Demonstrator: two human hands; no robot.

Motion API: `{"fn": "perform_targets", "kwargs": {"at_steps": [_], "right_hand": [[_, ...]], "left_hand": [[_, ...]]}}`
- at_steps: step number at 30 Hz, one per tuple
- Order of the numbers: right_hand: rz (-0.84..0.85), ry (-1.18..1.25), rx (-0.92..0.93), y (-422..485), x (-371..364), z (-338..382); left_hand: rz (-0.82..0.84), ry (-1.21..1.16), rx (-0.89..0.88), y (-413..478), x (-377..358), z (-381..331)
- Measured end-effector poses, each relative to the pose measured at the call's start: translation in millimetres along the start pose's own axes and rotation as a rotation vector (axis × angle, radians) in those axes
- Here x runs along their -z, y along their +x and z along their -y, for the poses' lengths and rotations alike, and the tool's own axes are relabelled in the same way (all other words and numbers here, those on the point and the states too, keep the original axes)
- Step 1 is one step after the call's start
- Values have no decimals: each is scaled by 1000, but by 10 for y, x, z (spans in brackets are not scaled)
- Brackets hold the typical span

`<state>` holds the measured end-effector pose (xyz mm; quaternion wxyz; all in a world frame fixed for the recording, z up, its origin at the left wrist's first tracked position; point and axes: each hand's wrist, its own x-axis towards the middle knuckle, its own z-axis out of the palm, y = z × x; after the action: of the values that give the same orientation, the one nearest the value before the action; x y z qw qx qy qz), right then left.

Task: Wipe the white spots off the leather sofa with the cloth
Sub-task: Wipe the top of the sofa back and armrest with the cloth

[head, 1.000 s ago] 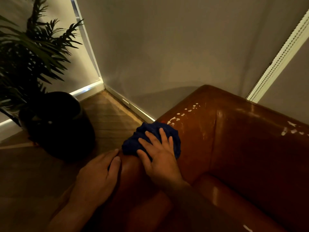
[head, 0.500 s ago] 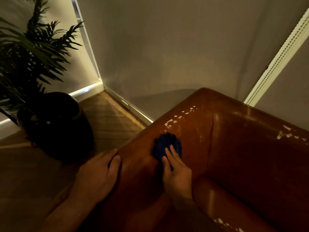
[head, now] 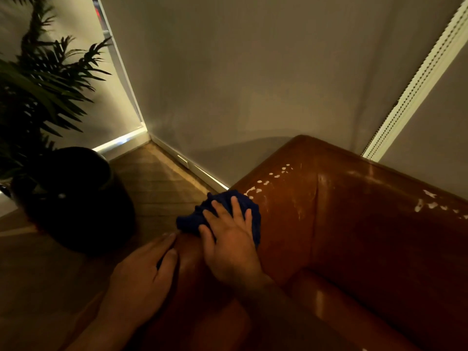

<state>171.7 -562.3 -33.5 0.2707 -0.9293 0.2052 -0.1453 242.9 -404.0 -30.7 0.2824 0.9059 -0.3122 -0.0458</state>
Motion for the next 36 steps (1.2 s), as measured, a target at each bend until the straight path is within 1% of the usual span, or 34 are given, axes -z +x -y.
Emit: {"fn": "perform_targets", "kwargs": {"at_steps": [4,7,10,12,14,16,18,19,20,22,24,25,27,33,36], "right_hand": [[-77,101,-92,8,-35,-62],[-151,217,-164,-81,-80,-122],[-234,293,-198,-229,-130,-211],[-264,295,-211,-341,-139,-304],[-273,269,-252,-446,-110,-458],[-328,219,-289,-499,-8,-613],[-404,232,-288,-435,168,-661],[-416,246,-253,-349,253,-631],[-399,235,-187,-236,318,-582],[-280,138,-49,-7,361,-455],[-126,31,-16,134,296,-372],[-95,15,-44,166,246,-368],[-123,33,-77,165,187,-398],[-287,85,-87,83,123,-467],[-310,141,-150,18,120,-489]], "left_hand": [[49,39,0,-22,32,7],[45,51,0,-27,46,-16],[51,84,-11,-4,77,-63],[92,108,-14,41,128,-93],[150,138,-57,132,143,-170],[202,154,-93,238,99,-327],[198,163,-113,319,-1,-469],[178,172,-117,343,-52,-505],[158,180,-111,350,-91,-521],[127,198,-115,354,-118,-513],[119,224,-126,365,-105,-512],[116,230,-132,381,-98,-521],[106,242,-148,397,-104,-535],[99,265,-126,370,-87,-565],[134,281,-121,396,-72,-591]]}}
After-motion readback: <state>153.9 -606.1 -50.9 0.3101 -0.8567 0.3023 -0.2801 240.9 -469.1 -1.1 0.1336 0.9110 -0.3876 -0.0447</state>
